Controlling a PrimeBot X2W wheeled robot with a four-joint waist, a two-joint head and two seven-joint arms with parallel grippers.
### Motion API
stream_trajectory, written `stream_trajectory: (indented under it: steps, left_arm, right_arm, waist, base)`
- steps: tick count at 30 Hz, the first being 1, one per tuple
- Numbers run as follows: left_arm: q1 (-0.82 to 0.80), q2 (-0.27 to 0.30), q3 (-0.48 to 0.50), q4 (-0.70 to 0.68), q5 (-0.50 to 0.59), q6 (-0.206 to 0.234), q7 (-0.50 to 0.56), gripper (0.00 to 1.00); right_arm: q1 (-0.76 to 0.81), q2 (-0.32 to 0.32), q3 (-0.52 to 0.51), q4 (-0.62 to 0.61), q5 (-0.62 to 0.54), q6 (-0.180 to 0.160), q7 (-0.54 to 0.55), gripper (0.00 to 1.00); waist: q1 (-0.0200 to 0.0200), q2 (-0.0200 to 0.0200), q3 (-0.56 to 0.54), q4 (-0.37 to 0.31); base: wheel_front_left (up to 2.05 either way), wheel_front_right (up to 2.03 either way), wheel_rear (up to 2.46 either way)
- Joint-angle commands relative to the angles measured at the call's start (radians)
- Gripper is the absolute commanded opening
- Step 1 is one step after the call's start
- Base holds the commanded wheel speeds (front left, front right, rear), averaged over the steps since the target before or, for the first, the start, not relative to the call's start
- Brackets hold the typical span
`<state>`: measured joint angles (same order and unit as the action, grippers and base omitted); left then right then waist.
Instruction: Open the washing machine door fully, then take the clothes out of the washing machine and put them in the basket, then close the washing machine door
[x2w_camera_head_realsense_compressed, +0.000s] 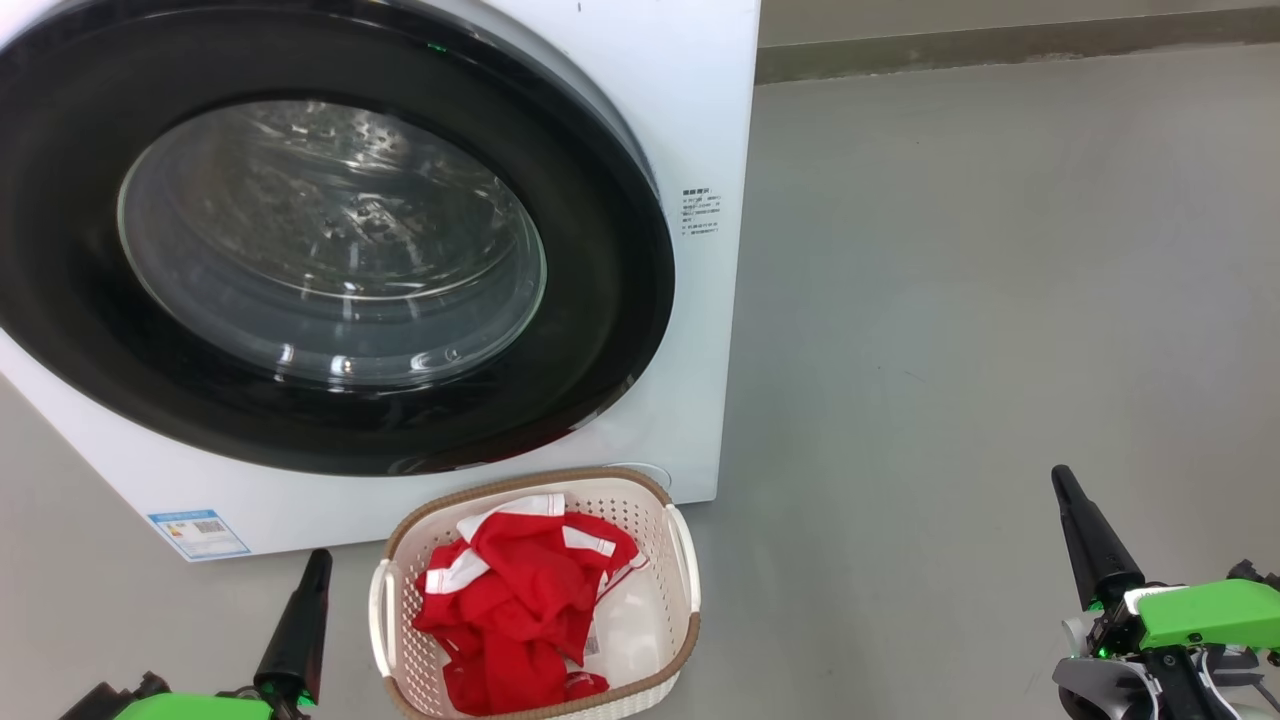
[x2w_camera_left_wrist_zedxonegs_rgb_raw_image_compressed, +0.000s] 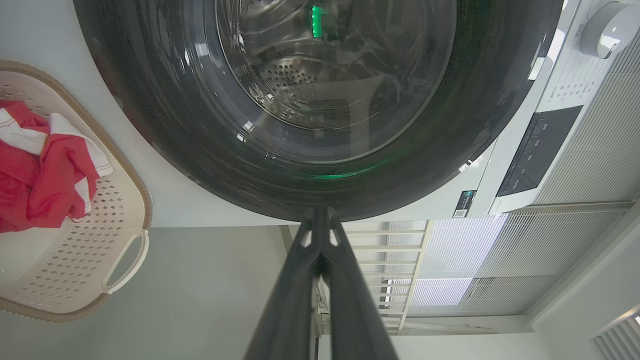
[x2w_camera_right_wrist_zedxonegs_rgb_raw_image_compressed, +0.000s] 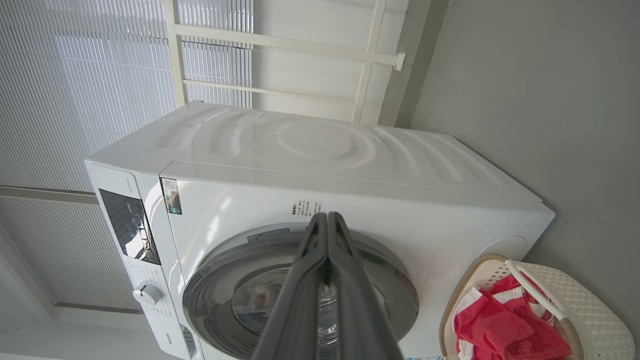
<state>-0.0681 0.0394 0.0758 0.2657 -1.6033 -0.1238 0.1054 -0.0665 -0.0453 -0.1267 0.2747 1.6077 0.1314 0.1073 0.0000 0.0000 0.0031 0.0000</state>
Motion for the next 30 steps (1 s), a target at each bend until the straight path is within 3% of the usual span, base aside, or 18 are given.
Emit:
stream_trajectory:
  steps: [1, 30]
  left_arm:
    - [-0.04, 0.012, 0.037, -0.021, -0.006, -0.007, 0.007, 0.0]
    - [-0.04, 0.012, 0.038, -0.021, -0.005, -0.007, 0.008, 0.0]
  right_arm:
    - [-0.041, -0.005, 0.012, -0.03, 0.0, -0.001, 0.006, 0.0]
    - [-0.042, -0.005, 0.012, -0.03, 0.0, -0.001, 0.007, 0.0]
  waist:
    - [0.0, 0.0, 0.0, 0.0]
    - [0.0, 0.0, 0.0, 0.0]
  base:
    - [0.0, 0.0, 0.0]
    - [0.0, 0.0, 0.0]
